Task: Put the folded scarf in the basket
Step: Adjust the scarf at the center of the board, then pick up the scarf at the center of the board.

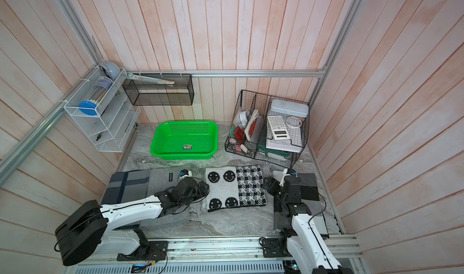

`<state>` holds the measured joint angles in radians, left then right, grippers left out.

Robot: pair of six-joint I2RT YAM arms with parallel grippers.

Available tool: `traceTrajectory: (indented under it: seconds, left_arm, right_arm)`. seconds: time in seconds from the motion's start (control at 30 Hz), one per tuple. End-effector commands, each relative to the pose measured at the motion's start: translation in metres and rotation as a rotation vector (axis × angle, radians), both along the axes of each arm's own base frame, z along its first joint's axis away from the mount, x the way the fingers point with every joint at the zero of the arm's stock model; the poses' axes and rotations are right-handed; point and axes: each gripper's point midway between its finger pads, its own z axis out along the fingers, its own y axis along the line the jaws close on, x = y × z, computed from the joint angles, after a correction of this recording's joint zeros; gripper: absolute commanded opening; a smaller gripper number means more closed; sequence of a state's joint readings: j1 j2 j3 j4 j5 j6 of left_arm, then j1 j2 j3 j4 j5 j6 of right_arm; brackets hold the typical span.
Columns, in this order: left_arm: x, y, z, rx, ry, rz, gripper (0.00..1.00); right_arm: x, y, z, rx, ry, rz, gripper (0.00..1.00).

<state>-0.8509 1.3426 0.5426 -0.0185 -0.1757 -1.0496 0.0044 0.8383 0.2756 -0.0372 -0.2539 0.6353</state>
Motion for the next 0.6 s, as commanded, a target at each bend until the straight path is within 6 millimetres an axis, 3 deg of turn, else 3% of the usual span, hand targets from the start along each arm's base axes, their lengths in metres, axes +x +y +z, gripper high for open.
traceTrajectory:
  seconds: [0.0,0.57]
  left_arm:
    - [-0.005,-0.008,-0.005,-0.015,0.02,-0.011,0.9]
    - [0.011,-0.025,-0.02,-0.032,0.026,0.022,0.9]
  right_arm:
    - [0.017,0.012,0.016,0.051,-0.072,0.083,0.83]
    - [0.009,0.029,-0.024,0.103,0.068,0.174,0.8]
